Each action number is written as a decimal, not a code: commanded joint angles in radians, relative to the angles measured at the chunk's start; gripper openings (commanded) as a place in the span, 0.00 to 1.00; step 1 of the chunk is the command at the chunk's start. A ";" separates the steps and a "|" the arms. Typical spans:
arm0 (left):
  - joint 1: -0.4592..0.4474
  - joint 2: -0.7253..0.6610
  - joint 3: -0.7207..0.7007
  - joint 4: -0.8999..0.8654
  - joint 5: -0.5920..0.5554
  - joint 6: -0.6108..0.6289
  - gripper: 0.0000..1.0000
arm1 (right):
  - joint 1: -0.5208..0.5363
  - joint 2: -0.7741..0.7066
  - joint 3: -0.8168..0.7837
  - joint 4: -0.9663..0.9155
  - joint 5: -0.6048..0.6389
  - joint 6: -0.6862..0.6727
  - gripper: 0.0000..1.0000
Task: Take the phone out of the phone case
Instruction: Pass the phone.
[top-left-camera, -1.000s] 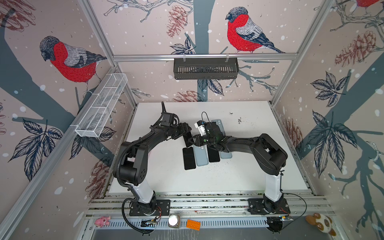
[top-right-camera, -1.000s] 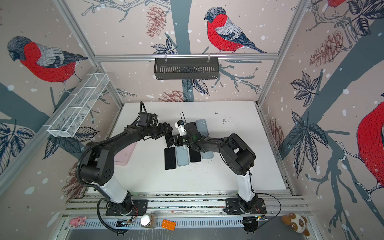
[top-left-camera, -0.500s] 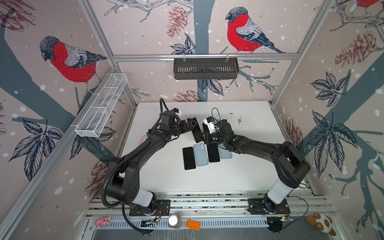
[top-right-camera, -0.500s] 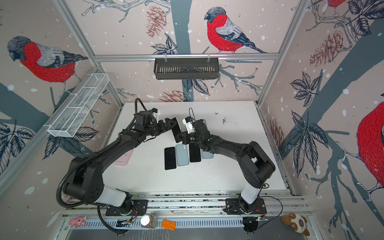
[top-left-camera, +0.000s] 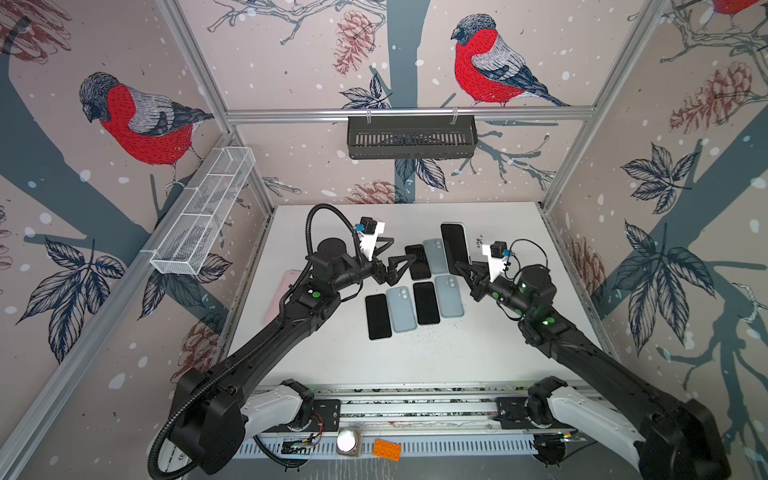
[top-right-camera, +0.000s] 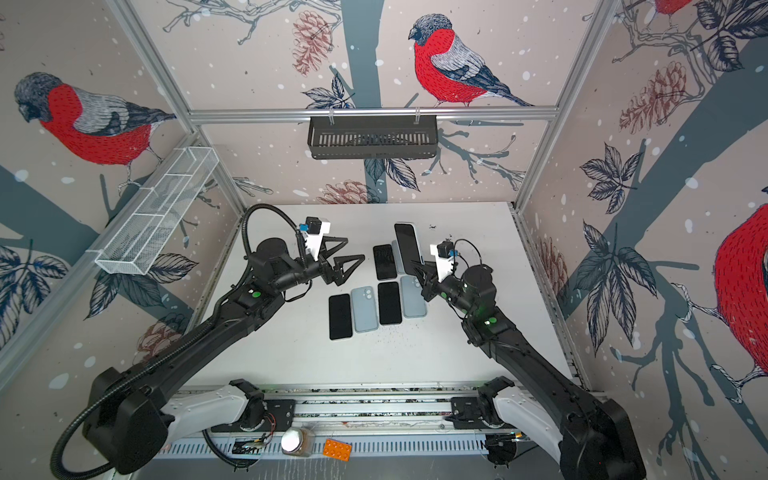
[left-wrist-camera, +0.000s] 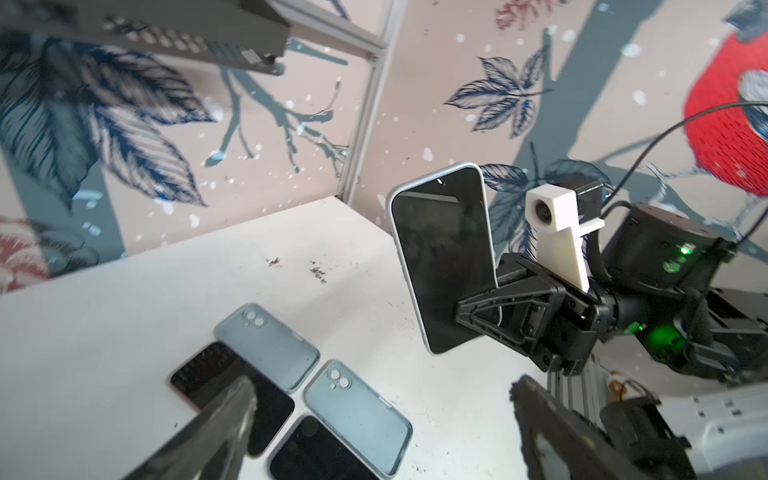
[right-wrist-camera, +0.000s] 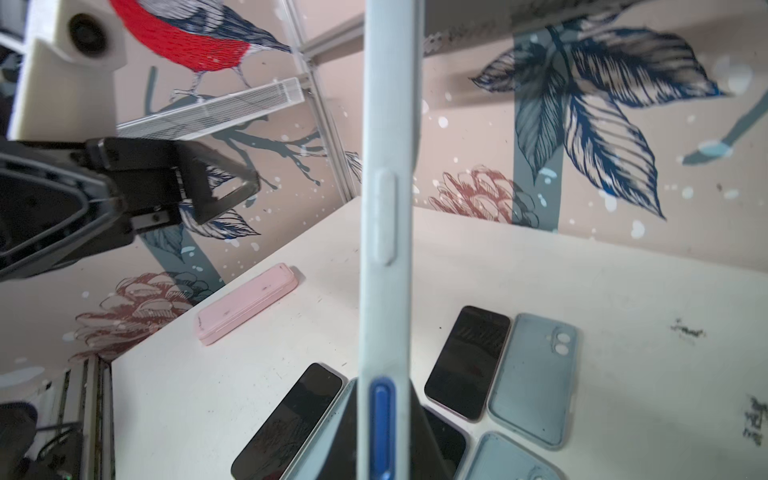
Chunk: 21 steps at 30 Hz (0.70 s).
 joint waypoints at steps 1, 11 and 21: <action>-0.004 -0.032 -0.032 0.077 0.172 0.195 0.96 | -0.001 -0.065 -0.056 0.278 -0.103 -0.103 0.00; -0.010 -0.114 -0.083 0.013 0.395 0.405 0.82 | 0.026 -0.039 -0.074 0.386 -0.364 -0.108 0.00; -0.070 -0.092 0.024 -0.286 0.356 0.629 0.70 | 0.118 0.020 -0.058 0.349 -0.400 -0.169 0.00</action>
